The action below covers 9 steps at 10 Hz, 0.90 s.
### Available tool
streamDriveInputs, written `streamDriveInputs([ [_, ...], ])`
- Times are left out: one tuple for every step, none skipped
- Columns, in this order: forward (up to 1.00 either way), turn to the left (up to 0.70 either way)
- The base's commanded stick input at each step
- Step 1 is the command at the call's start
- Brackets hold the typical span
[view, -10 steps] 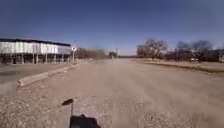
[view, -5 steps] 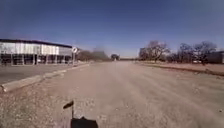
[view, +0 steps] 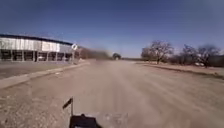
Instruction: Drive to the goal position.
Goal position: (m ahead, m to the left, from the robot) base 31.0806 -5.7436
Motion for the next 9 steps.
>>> streamDriveInputs([
  [1.00, 0.00],
  [1.00, 0.00],
  [1.00, 0.00],
  [1.00, 0.00],
  [1.00, 0.00],
  [1.00, 0.00],
  [1.00, 0.00],
  [1.00, 0.00],
  [1.00, 0.00],
])
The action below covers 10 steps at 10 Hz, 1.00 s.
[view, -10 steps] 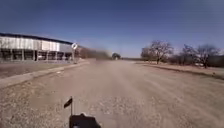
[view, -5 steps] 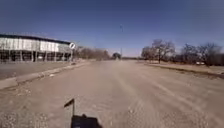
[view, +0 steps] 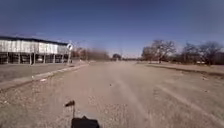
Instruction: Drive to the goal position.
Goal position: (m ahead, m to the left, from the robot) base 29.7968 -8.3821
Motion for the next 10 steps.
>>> streamDriveInputs([
  [1.00, 0.00],
  [1.00, 0.00],
  [1.00, 0.00],
  [1.00, 0.00],
  [1.00, 0.00],
  [1.00, 0.00],
  [1.00, 0.00],
  [1.00, 0.00],
  [1.00, 0.00],
  [1.00, 0.00],
])
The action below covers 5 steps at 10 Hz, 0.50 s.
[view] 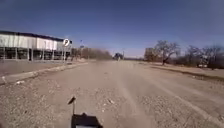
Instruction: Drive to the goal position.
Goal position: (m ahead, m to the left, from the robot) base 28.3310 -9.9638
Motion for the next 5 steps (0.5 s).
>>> streamDriveInputs([
  [1.00, 0.00],
  [1.00, 0.00],
  [1.00, 0.00],
  [1.00, 0.00],
  [1.00, 0.00],
])
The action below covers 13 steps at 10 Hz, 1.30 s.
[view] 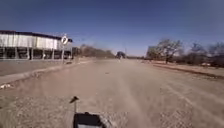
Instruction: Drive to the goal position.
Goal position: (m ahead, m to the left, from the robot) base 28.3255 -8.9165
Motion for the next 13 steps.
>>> streamDriveInputs([
  [1.00, 0.00],
  [1.00, 0.00],
  [1.00, 0.00],
  [1.00, 0.00],
  [1.00, 0.00],
  [1.00, 0.00],
  [1.00, 0.00],
  [1.00, 0.00],
  [1.00, 0.00],
  [1.00, 0.00],
  [1.00, 0.00],
  [1.00, 0.00],
  [1.00, -0.27],
])
